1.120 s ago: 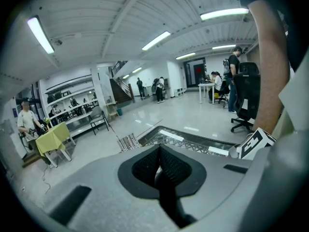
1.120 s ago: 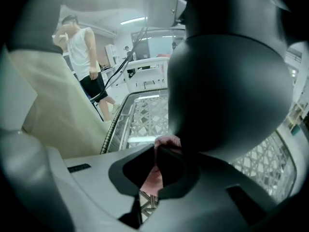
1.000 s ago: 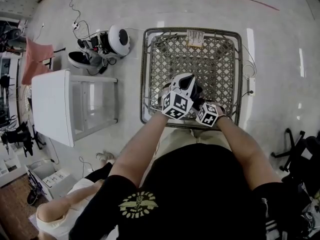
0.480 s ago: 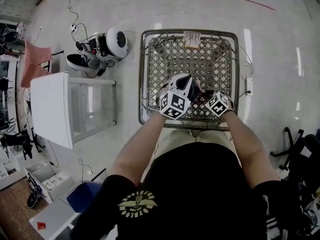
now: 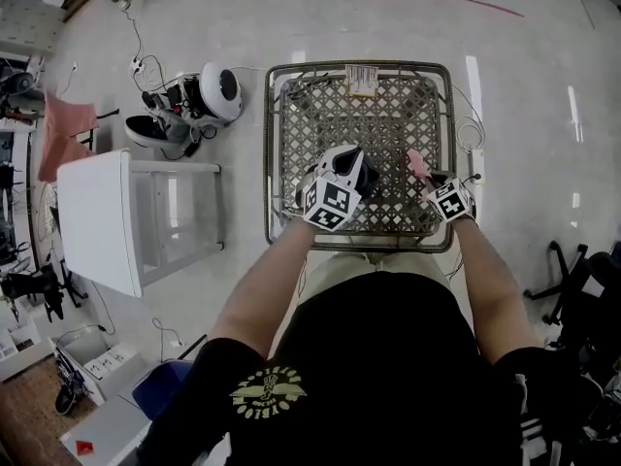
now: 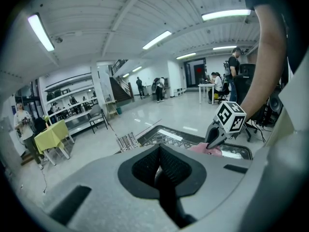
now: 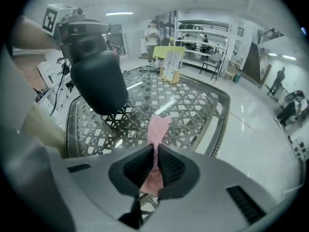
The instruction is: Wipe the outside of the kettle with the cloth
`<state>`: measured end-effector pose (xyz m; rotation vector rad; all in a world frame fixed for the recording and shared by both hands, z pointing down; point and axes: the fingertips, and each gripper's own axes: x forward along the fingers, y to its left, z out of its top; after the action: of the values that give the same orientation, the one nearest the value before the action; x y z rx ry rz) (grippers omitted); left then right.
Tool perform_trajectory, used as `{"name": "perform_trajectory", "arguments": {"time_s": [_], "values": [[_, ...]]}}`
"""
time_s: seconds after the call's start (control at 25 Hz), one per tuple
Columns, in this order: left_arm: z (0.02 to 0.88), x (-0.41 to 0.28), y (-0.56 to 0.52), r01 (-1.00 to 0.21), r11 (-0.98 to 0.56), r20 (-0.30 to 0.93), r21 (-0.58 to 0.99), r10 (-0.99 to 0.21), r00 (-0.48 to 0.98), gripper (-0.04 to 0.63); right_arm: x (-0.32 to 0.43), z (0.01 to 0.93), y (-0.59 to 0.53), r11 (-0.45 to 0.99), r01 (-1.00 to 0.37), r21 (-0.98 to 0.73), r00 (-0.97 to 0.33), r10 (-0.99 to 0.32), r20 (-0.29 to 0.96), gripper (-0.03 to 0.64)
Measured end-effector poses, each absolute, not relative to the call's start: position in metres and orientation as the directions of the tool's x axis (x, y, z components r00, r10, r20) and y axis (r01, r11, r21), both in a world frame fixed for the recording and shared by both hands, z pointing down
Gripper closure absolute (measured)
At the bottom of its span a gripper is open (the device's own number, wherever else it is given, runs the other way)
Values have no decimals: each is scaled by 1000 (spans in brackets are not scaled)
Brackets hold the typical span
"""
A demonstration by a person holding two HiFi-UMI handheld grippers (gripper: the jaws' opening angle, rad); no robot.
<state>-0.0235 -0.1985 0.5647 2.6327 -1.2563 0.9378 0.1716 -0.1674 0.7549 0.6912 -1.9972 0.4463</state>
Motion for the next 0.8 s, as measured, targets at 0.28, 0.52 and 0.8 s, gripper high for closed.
{"name": "perform_trajectory", "arguments": {"time_s": [0.28,0.52,0.8], "values": [[562,-23,-200,-732,-662,589,-165,-661,465,588,194,750,-158,685,-724,-78,-385,-307,871,498],[533,-45,-206,-828,-552,487,-98,-752,444,588,192,716,-167,626,-776,-74,-413,-416,810,445],[470,-88,-178,-886,-453,355,-97,-848,394,588,173,608,-178,576,-816,-57,-484,-625,612,498]]}}
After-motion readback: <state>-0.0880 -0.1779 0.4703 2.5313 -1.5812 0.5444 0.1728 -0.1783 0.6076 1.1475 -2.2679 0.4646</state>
